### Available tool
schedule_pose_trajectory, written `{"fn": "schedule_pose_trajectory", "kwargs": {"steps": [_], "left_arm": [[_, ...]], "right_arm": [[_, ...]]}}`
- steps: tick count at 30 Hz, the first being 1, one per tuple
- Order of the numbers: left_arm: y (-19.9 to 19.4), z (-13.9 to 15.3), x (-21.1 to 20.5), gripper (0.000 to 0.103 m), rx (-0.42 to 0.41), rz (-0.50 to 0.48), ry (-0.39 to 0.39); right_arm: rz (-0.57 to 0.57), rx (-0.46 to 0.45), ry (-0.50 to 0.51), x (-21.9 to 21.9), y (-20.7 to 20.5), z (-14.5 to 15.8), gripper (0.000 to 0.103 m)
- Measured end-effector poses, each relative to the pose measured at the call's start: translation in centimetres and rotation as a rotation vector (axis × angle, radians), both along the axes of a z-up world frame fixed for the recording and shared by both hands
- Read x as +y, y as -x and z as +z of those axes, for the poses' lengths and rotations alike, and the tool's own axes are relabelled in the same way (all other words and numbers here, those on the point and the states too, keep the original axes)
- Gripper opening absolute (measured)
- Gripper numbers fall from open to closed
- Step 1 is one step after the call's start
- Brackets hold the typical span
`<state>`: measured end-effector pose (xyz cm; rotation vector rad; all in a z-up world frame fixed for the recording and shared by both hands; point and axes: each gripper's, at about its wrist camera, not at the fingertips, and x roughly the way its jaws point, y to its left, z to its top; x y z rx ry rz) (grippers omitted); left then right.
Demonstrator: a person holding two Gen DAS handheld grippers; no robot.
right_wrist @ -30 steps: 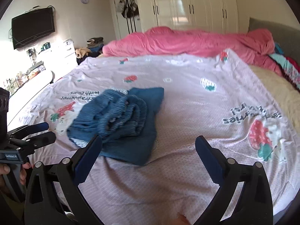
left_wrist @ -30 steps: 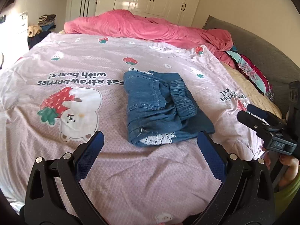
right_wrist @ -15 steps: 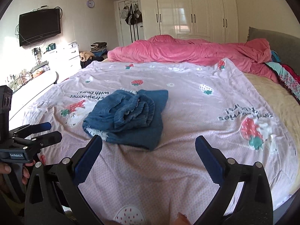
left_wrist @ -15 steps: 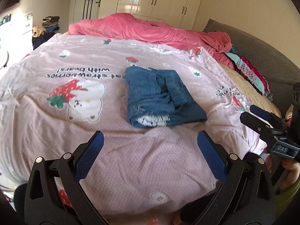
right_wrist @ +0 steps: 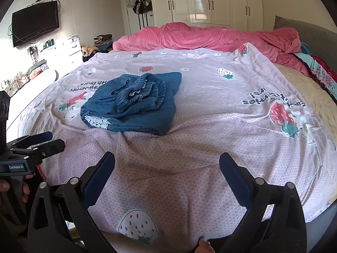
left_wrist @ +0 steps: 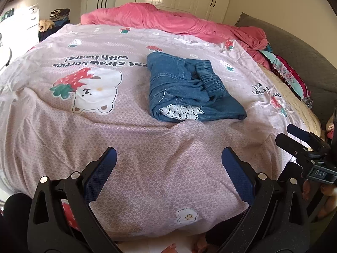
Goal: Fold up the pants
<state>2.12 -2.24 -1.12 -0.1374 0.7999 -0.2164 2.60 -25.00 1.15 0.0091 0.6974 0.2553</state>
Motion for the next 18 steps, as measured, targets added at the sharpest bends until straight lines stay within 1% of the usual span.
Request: {"fn": "schedule_pose_trajectory", "kwargs": {"steps": [18], "left_arm": [[-0.06,-0.01,0.1,0.094,0.007,0.012,-0.007]], "right_arm": [[0.013,0.013,-0.003,0.42,-0.11,-0.33,0.099]]}}
